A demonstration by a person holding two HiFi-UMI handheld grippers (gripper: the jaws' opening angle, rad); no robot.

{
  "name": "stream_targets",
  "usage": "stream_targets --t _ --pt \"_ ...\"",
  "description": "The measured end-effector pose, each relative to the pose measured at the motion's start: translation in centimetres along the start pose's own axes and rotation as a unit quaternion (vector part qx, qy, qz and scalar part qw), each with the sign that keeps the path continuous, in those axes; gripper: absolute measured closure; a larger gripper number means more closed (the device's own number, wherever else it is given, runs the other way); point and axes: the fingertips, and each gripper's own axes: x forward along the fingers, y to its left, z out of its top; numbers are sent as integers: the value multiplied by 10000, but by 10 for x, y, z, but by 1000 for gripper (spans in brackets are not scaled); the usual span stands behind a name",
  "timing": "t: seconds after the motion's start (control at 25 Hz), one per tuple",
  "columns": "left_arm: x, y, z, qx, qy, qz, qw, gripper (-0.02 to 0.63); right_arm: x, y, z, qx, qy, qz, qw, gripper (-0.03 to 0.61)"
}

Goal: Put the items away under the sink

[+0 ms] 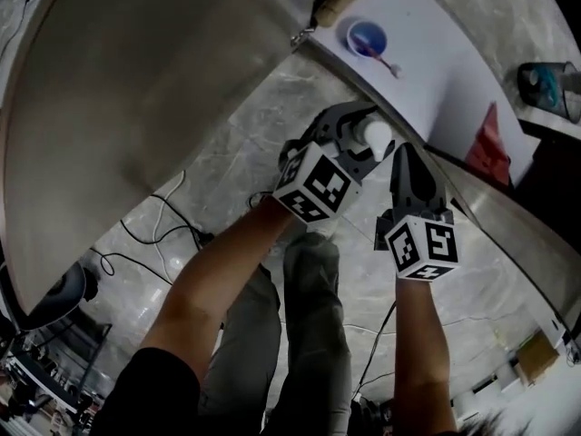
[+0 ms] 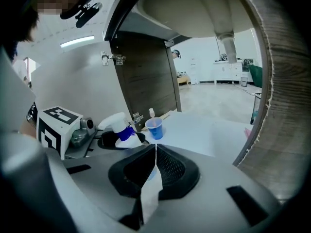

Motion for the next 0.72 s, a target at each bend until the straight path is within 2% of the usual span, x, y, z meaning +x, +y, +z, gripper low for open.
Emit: stream_targets --t 0.44,0.72 --pt "54 10 19 422 -51 -211 9989 373 13 -40 12 182 -143 -343 9991 543" --pt "85 16 23 418 -115 -234 9988 373 20 -58 14 234 -189 -507 9983 543"
